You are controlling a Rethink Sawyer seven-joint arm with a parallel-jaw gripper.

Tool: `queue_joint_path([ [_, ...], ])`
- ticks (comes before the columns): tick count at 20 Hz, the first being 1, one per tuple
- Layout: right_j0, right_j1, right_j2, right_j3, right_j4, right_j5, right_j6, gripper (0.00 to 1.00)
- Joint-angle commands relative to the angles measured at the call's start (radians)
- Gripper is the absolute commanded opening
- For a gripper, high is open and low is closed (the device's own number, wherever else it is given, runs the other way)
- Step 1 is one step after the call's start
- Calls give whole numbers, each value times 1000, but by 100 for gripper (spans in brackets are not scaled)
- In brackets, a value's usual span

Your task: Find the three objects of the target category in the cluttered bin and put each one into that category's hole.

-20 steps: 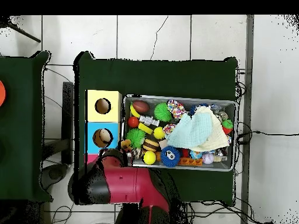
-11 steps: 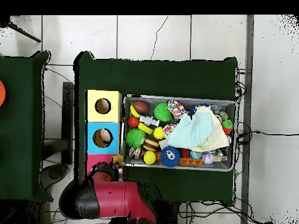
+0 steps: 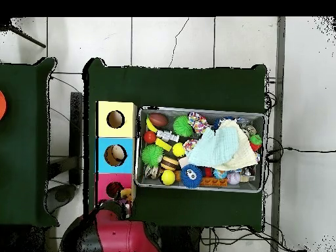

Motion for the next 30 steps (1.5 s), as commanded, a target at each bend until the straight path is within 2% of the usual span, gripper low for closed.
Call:
queue_joint_path([
  [1, 26, 108, 24, 110, 102, -141, 354, 0],
  [9, 34, 151, 97, 165, 163, -218, 392, 0],
  [12, 45, 160, 92, 155, 183, -216, 391, 0],
  [15, 53, 146, 90, 143, 206, -185, 387, 0],
  [21, 51, 73, 109, 149, 244, -124, 384, 0],
  [26, 71, 80, 81, 111, 255, -109, 354, 0],
  [30, 99, 108, 42, 50, 268, -119, 329, 0],
])
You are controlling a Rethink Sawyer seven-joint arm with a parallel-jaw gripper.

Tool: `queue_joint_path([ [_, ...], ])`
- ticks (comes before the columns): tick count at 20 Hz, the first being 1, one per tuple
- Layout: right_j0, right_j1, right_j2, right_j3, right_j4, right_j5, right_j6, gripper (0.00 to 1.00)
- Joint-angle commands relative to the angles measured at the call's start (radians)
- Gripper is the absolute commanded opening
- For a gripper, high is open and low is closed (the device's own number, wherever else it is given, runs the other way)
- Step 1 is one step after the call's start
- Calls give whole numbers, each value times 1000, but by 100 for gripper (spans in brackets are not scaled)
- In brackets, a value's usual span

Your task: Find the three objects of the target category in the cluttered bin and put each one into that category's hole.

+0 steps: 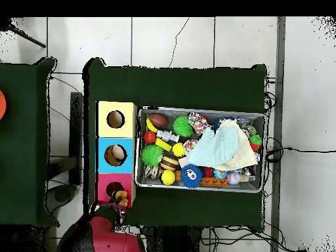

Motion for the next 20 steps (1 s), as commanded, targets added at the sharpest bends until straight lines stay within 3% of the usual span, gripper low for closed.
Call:
queue_joint_path([
  [1, 18, 71, 39, -68, 58, 85, 202, 0],
  [6, -13, 74, 56, -129, 58, 133, 172, 0],
  [13, -36, 110, 105, -125, 57, 87, 189, 0],
  [20, 4, 149, 110, -184, 99, 87, 216, 0],
])
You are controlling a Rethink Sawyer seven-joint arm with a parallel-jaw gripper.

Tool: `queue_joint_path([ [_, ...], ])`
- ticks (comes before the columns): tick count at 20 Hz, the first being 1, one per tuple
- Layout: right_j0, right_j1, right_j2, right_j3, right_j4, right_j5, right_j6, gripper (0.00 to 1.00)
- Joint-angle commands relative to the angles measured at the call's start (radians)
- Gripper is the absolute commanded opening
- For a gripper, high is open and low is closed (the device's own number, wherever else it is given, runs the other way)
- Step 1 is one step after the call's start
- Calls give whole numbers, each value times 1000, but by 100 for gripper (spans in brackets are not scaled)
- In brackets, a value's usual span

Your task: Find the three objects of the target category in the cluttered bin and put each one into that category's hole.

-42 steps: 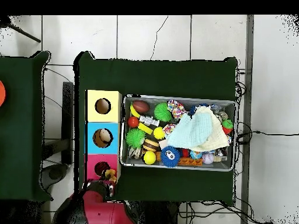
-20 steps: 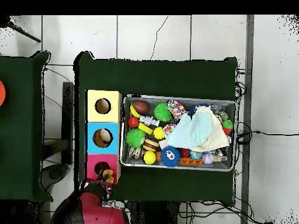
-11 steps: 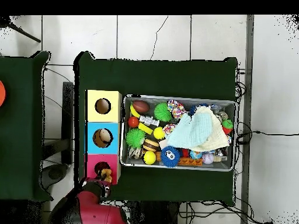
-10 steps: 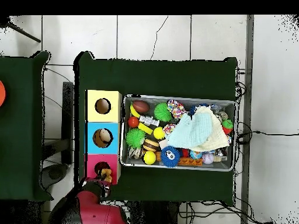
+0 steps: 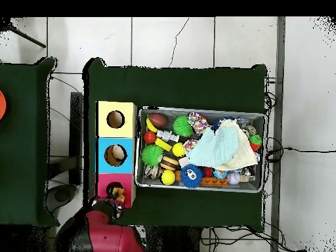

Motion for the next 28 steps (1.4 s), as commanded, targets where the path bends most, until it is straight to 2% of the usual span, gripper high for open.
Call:
queue_joint_path([
  [1, 4, 103, 90, -135, 94, 74, 219, 0],
  [13, 56, 98, 25, -206, 156, 215, 233, 0],
  [17, 79, 107, -19, -239, 149, 257, 225, 0],
  [18, 74, 102, -11, -237, 149, 258, 226, 100],
  [21, 85, 108, -26, -251, 149, 277, 232, 100],
  [25, 127, 123, -90, -283, 136, 297, 234, 100],
  [28, 107, 105, -63, -260, 137, 289, 226, 100],
])
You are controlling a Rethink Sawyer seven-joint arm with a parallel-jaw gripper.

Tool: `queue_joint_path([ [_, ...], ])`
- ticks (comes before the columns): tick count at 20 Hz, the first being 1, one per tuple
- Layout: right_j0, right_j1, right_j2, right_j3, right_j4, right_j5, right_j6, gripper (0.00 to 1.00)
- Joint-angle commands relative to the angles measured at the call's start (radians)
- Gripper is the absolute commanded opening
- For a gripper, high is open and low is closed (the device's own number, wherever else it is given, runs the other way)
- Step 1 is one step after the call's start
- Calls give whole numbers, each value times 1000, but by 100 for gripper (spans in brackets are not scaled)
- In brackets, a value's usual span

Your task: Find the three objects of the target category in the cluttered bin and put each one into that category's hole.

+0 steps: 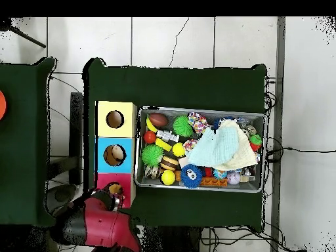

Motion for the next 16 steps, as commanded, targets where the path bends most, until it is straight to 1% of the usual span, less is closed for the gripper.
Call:
queue_joint_path([
  [1, 9, 24, 51, -112, 46, 75, 219, 100],
  [4, -16, 7, 63, -105, 33, 78, 194, 100],
  [7, -42, -22, 87, -88, 29, 102, 176, 100],
  [10, -50, -44, 90, -80, 28, 128, 173, 100],
  [13, -85, -65, 115, -64, 29, 133, 158, 100],
  [16, -113, -75, 118, -68, 17, 151, 137, 100],
])
